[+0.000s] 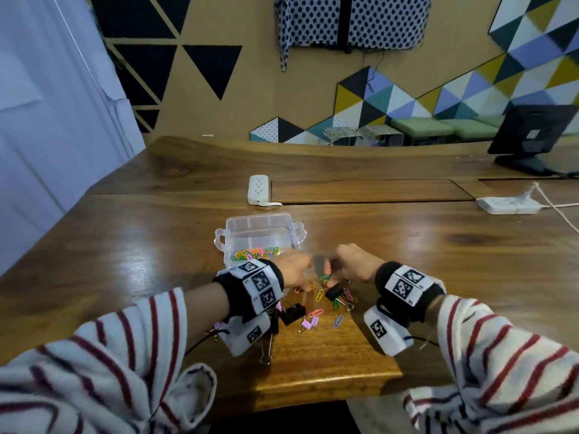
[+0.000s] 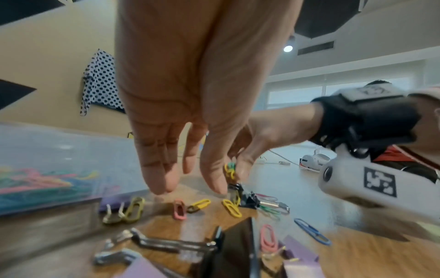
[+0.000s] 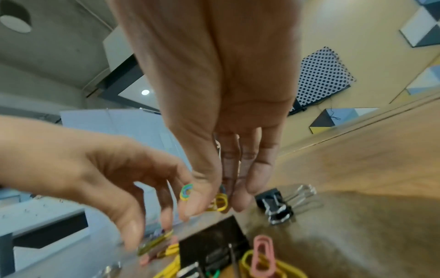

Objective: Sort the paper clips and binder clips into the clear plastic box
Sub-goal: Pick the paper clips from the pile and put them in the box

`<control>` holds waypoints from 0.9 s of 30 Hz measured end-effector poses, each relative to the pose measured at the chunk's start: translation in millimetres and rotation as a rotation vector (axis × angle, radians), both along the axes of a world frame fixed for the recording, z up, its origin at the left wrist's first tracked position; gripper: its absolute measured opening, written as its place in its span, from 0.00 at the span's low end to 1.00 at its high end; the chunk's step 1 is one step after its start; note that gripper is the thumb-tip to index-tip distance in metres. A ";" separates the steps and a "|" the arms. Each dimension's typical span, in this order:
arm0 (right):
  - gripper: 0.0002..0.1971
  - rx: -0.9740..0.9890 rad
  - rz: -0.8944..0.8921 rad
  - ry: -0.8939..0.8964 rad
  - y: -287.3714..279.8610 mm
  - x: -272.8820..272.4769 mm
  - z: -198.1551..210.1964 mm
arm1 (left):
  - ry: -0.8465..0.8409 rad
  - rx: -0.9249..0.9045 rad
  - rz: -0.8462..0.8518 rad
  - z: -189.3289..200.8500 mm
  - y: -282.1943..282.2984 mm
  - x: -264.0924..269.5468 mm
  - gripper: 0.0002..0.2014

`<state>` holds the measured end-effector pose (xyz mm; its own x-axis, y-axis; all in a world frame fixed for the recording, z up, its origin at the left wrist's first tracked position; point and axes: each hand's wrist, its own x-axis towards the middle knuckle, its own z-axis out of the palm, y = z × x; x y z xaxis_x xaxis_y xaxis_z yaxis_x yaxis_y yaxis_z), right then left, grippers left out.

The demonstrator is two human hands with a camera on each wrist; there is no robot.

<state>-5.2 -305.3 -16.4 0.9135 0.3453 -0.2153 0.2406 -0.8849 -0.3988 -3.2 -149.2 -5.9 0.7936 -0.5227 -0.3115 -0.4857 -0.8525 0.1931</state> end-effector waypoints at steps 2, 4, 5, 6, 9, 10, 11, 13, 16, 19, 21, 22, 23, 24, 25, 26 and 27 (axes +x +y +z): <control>0.10 0.054 -0.025 -0.020 -8.3 -3.7 7.7 | 0.033 0.042 0.014 -5.2 -9.8 1.3 0.29; 0.11 0.130 -0.072 -0.007 -15.9 -6.0 12.0 | 0.041 0.055 0.028 -8.5 -16.4 1.9 0.28; 0.12 0.187 -0.097 0.013 -18.3 -7.5 13.7 | 0.045 0.045 0.037 -9.4 -18.2 1.6 0.25; 0.13 0.236 -0.118 0.025 -20.6 -8.7 14.6 | 0.058 0.028 0.044 -10.6 -19.7 1.9 0.20; 0.13 0.330 -0.153 0.028 -25.3 -10.5 14.4 | 0.074 -0.055 0.085 -15.0 -19.4 1.6 0.03; 0.13 0.348 -0.159 0.035 -25.3 -10.9 13.5 | 0.077 -0.067 0.087 -15.4 -18.1 0.5 0.04; 0.13 0.363 -0.160 0.042 -24.9 -10.9 12.4 | 0.077 -0.073 0.079 -15.3 -16.6 -0.9 0.05; 0.12 0.404 -0.164 0.057 -23.5 -9.9 10.4 | 0.082 -0.059 0.063 -15.9 -15.0 -2.3 0.07; 0.12 0.507 -0.188 0.103 -20.3 -8.4 10.1 | 0.121 -0.065 0.059 -14.0 -11.5 -2.0 0.06; 0.11 0.618 -0.201 0.149 -19.1 -9.5 12.7 | 0.163 -0.146 0.057 -3.0 2.8 3.4 0.10; 0.11 0.700 -0.210 0.167 -21.2 -11.4 14.3 | 0.199 -0.278 0.114 14.0 22.6 12.7 0.07; 0.11 0.737 -0.210 0.178 -22.1 -12.6 15.5 | 0.216 -0.350 0.147 23.6 34.8 18.9 0.05; 0.11 0.761 -0.208 0.188 -22.3 -13.0 16.4 | 0.211 -0.407 0.187 31.0 47.8 26.4 0.04; 0.11 0.772 -0.206 0.192 -21.2 -12.8 17.2 | 0.181 -0.452 0.231 36.8 60.0 33.4 0.04; 0.11 0.775 -0.205 0.190 -18.8 -11.6 17.9 | 0.137 -0.486 0.270 39.0 70.7 40.6 0.05; 0.11 0.777 -0.204 0.186 -15.2 -9.8 19.1 | 0.093 -0.515 0.302 39.2 79.7 46.2 0.06; 0.11 0.779 -0.203 0.182 -10.9 -7.6 19.6 | 0.059 -0.526 0.333 37.3 86.1 50.4 0.07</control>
<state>-12.8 -316.2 3.2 0.9480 0.2890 -0.1331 -0.0219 -0.3582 -0.9334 47.2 -63.1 31.4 0.9296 -0.3455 -0.1283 -0.1856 -0.7397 0.6469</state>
